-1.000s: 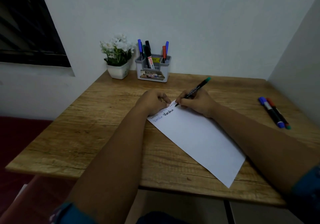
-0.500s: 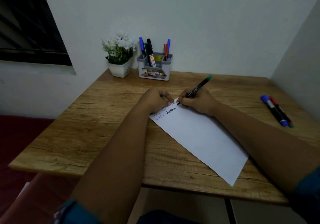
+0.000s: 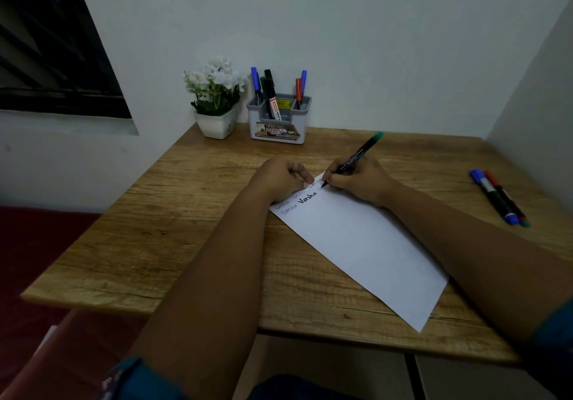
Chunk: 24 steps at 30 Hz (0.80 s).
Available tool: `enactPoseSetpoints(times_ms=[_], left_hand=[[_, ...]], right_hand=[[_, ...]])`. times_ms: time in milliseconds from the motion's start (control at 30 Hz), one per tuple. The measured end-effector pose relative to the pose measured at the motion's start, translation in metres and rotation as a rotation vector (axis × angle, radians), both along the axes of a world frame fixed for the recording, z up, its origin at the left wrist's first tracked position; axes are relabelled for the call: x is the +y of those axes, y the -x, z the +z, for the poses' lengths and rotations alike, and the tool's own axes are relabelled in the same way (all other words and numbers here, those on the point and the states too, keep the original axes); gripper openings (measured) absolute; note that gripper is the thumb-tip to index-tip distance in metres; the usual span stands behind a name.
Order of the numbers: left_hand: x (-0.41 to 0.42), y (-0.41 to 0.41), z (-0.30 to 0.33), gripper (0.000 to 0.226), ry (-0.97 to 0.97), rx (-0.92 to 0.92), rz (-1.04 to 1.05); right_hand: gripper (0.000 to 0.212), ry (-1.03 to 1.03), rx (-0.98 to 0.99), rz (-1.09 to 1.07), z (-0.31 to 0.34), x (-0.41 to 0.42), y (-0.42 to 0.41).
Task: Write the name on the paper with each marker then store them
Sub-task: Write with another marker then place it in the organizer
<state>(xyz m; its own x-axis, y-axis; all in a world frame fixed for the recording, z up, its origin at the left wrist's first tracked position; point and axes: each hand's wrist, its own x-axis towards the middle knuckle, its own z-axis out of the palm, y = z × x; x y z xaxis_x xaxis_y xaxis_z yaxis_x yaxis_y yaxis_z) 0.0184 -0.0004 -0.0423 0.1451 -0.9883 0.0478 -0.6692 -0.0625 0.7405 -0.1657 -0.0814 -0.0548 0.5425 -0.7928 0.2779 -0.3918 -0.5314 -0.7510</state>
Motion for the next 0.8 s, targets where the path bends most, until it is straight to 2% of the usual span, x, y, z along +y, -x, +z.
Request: enactPoseSetpoints(times_ms=[167, 333, 533, 700, 800], left_hand=[[0.0004, 0.0001, 0.0001, 0.016, 0.000, -0.010, -0.005], [0.0006, 0.0000, -0.0003, 0.016, 0.005, -0.006, -0.001], [0.0006, 0.0002, -0.0003, 0.015, 0.018, -0.005, -0.010], [0.0014, 0.0003, 0.0003, 0.013, 0.011, 0.003, -0.007], [0.0012, 0.0008, 0.0002, 0.014, 0.009, 0.008, -0.005]], right_hand=[[0.016, -0.027, -0.020, -0.022, -0.0007, 0.0001, 0.0010], [0.010, -0.031, -0.015, -0.016, -0.0002, 0.0002, 0.0001], [0.016, -0.034, -0.034, -0.032, 0.0010, 0.0014, 0.0020], [0.004, 0.012, 0.022, -0.042, 0.0021, 0.0015, 0.0015], [0.003, 0.022, 0.019, -0.052, 0.0014, 0.0014, 0.0012]])
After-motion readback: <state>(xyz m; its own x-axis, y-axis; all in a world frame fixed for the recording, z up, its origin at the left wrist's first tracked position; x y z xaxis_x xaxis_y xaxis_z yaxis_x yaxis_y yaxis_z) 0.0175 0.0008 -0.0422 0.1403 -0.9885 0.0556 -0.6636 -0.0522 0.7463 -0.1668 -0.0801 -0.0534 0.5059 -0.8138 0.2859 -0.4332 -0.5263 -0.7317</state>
